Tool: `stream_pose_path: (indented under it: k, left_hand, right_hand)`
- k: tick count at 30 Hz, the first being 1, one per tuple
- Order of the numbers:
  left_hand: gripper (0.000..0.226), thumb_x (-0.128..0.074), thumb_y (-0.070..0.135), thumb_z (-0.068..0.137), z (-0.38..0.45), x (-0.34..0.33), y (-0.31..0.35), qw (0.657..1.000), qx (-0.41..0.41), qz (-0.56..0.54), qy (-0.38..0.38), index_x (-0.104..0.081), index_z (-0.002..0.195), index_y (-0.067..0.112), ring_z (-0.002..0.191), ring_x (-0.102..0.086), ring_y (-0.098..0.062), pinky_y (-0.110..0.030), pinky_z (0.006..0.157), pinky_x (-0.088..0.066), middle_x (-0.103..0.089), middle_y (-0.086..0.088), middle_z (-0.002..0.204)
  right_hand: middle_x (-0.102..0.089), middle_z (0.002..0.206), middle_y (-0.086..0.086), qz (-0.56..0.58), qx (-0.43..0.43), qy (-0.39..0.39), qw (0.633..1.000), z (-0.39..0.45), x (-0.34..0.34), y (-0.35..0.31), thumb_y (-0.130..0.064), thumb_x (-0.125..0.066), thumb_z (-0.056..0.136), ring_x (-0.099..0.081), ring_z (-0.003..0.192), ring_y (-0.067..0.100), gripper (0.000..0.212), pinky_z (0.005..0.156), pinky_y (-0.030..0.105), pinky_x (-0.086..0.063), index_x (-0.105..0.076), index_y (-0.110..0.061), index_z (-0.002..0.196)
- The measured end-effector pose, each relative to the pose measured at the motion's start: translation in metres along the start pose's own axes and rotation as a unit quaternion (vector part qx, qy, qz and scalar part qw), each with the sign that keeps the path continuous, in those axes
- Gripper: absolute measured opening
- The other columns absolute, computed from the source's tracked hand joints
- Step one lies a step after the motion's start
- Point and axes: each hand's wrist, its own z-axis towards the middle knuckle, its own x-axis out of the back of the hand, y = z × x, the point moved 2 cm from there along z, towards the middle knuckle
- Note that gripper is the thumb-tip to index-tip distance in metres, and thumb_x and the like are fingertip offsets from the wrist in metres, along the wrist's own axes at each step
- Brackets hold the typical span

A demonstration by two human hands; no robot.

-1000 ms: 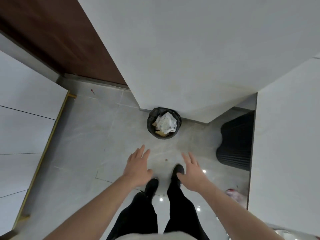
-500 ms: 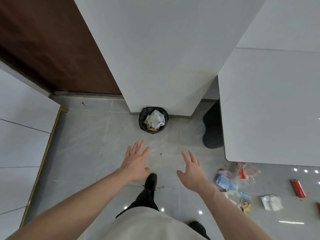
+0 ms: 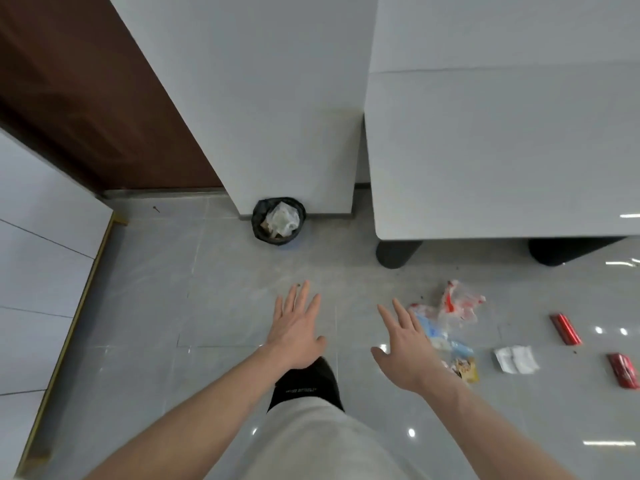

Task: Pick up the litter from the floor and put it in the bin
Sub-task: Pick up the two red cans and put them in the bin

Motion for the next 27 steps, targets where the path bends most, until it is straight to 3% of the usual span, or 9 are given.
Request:
stream_pose_path:
  k: [6, 20, 27]
  left_hand:
    - [0.085, -0.042, 0.051, 0.095, -0.033, -0.033, 0.059, 0.999, -0.002, 0.029, -0.017, 0.001, 0.161, 0.02, 0.151, 0.025, -0.029, -0.052, 0.123, 0.012, 0.03, -0.006, 0.164]
    - [0.084, -0.044, 0.047, 0.094, 0.046, -0.063, 0.211, 0.991, -0.077, 0.091, -0.052, -0.006, 0.162, 0.016, 0.152, 0.023, -0.034, -0.056, 0.122, 0.011, 0.027, -0.009, 0.165]
    - [0.082, -0.04, 0.051, 0.096, 0.032, -0.098, 0.26, 0.996, -0.036, 0.063, -0.05, -0.005, 0.162, 0.019, 0.152, 0.024, -0.032, -0.055, 0.122, 0.012, 0.027, -0.006, 0.165]
  right_hand:
    - [0.014, 0.167, 0.001, -0.061, -0.019, -0.034, 0.997, -0.055, -0.014, 0.073, -0.046, -0.048, 0.098, 0.012, 0.154, 0.033, 0.08, 0.124, 0.055, -0.011, 0.0, -0.028, 0.159]
    - [0.018, 0.167, 0.001, -0.086, -0.151, -0.058, 0.983, -0.094, 0.025, 0.259, -0.053, -0.041, 0.099, 0.013, 0.153, 0.034, 0.081, 0.123, 0.058, -0.008, 0.007, -0.029, 0.16]
    - [0.015, 0.167, 0.001, -0.098, -0.112, -0.082, 0.986, -0.087, 0.03, 0.309, -0.053, -0.042, 0.098, 0.012, 0.154, 0.034, 0.08, 0.123, 0.057, -0.009, 0.004, -0.031, 0.159]
